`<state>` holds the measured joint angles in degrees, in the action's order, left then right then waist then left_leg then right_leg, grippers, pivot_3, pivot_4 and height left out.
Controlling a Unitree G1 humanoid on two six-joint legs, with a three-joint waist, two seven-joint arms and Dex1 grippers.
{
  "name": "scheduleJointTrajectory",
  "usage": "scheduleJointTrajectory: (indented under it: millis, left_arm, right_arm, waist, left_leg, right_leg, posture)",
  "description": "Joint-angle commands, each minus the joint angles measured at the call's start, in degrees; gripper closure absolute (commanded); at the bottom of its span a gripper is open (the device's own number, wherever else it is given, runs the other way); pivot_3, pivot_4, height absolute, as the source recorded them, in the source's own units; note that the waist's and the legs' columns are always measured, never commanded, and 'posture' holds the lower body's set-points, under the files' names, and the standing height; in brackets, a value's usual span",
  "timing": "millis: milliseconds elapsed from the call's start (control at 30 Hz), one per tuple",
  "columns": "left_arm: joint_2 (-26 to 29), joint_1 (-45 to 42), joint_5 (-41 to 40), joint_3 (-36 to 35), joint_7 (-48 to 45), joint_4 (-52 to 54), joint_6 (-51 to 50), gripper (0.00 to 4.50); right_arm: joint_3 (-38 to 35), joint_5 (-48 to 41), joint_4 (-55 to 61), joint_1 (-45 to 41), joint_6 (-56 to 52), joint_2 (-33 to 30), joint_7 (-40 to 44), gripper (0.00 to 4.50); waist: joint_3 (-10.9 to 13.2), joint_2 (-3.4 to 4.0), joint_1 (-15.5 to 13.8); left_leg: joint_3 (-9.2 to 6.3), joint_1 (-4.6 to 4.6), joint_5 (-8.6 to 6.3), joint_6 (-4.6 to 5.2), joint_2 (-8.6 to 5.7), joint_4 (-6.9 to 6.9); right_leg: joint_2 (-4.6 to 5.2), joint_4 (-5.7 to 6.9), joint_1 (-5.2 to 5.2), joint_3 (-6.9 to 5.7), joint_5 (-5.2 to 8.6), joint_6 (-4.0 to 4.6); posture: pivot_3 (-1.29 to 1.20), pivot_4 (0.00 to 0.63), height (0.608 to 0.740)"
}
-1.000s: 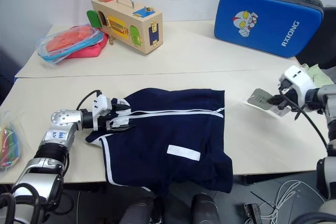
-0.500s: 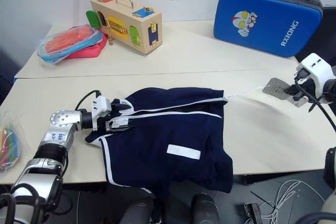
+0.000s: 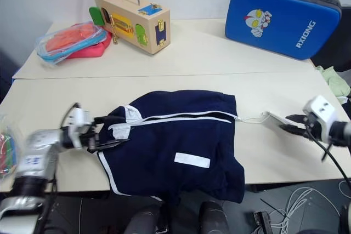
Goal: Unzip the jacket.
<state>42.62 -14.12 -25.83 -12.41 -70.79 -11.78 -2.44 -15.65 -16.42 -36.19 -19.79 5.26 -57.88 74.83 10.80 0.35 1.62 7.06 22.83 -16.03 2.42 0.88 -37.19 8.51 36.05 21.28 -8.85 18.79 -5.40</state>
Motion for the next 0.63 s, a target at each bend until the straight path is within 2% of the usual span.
scheduleJointTrajectory:
  millis: [33, 100, 167, 233, 367, 500, 633]
  left_arm:
    - [4.8, 8.6, -3.7, -8.0, 0.9, 9.4, -5.0, 0.0]
    - [7.0, 14.2, -3.1, -11.6, 0.4, 10.8, -4.9, 0.0]
    - [7.9, 17.8, -3.1, -13.8, 0.3, 11.8, -4.7, 0.0]
    - [7.8, 20.2, -2.9, -15.2, 0.5, 12.5, -3.7, 0.0]
    - [4.6, 25.2, 4.0, -12.5, 3.2, 13.4, 6.3, 0.0]
    - [1.4, 23.8, 7.7, -10.2, 8.7, 14.2, 10.4, 0.0]
    - [0.1, 23.0, 5.7, -9.8, 11.8, 17.3, 7.1, 0.0]
  right_arm:
    - [-10.2, -10.3, 9.6, 4.6, 4.0, 0.8, 5.0, 1.23]
    - [-12.6, -15.1, 15.0, 7.0, -1.5, 1.6, 5.2, 0.48]
    - [-12.1, -16.9, 20.7, 9.7, -0.4, 2.8, 8.0, 0.05]
    - [-9.7, -17.5, 25.8, 12.4, 1.3, 4.6, 11.0, 0.05]
    - [0.0, -13.8, 30.5, 14.4, 8.4, 12.0, 14.3, 0.05]
    - [1.4, -11.3, 30.6, 17.9, 14.3, 15.4, 12.2, 0.05]
    - [-0.1, -10.2, 28.5, 20.7, 18.8, 16.0, 9.1, 0.05]
  waist:
    - [0.0, 0.04, 0.1]
    - [0.1, 0.09, 0.2]
    - [0.1, 0.08, 0.0]
    - [0.2, 0.04, -0.2]
    - [0.2, 0.03, -0.6]
    - [0.2, 0.1, -1.7]
    - [0.2, -0.02, -2.3]
  left_leg:
    - [-0.01, -0.04, 0.0, 0.01, 0.0, 0.0]
    - [-0.02, -0.55, -0.11, 0.01, 0.0, 0.08]
    - [-0.11, -0.73, -0.35, -0.03, 0.08, 0.11]
    - [-0.2, -0.69, -0.57, -0.28, 0.14, 0.11]
    - [-0.23, -0.63, -0.58, -0.42, 0.15, 0.11]
    - [-0.18, -0.54, -0.42, -0.1, 0.03, 0.09]
    - [-0.19, -0.54, -0.43, -0.03, 0.03, 0.0]
  right_leg:
    - [0.01, -0.03, -0.06, 0.0, 0.0, 0.0]
    - [0.01, -0.34, -0.57, -0.01, 0.0, -0.01]
    - [0.01, -0.4, -0.73, -0.02, 0.0, 0.0]
    - [0.02, -0.42, -0.68, -0.03, 0.01, 0.01]
    - [0.02, -0.49, -0.67, -0.05, 0.01, 0.02]
    - [0.04, -0.45, -0.61, -0.07, 0.01, 0.02]
    - [0.05, -0.46, -0.67, -0.09, 0.0, 0.01]
  posture:
    - [0.0, 0.15, 0.74]
    - [0.0, 0.15, 0.74]
    - [0.0, 0.15, 0.74]
    - [0.0, 0.15, 0.74]
    - [0.0, 0.15, 0.74]
    - [0.0, 0.15, 0.74]
    - [0.0, 0.15, 0.74]
